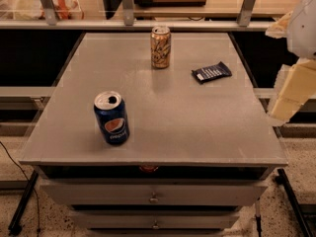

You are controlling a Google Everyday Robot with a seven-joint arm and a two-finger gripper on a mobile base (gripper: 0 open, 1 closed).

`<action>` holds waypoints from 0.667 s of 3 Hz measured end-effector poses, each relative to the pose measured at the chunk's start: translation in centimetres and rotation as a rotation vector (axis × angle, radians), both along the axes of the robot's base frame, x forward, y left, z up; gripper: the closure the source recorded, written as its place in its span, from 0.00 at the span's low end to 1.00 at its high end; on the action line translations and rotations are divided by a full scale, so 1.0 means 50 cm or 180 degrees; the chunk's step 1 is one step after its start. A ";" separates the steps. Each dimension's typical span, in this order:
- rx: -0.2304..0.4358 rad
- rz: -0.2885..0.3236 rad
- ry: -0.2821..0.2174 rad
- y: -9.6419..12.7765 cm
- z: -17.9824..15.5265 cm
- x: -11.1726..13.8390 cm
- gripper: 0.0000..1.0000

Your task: Knock pepsi can over

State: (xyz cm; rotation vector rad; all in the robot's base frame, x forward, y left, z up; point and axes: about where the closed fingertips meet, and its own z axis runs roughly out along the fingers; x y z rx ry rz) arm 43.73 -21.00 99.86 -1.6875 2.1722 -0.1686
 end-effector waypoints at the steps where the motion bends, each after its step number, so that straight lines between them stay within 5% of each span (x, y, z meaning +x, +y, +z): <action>1: 0.0000 0.0000 0.0000 0.000 0.000 0.000 0.00; 2: 0.0160 -0.0017 0.0004 0.001 0.003 0.004 0.00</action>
Offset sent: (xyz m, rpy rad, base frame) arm 0.0063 -0.0002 -0.0008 0.1304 0.0198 -0.0146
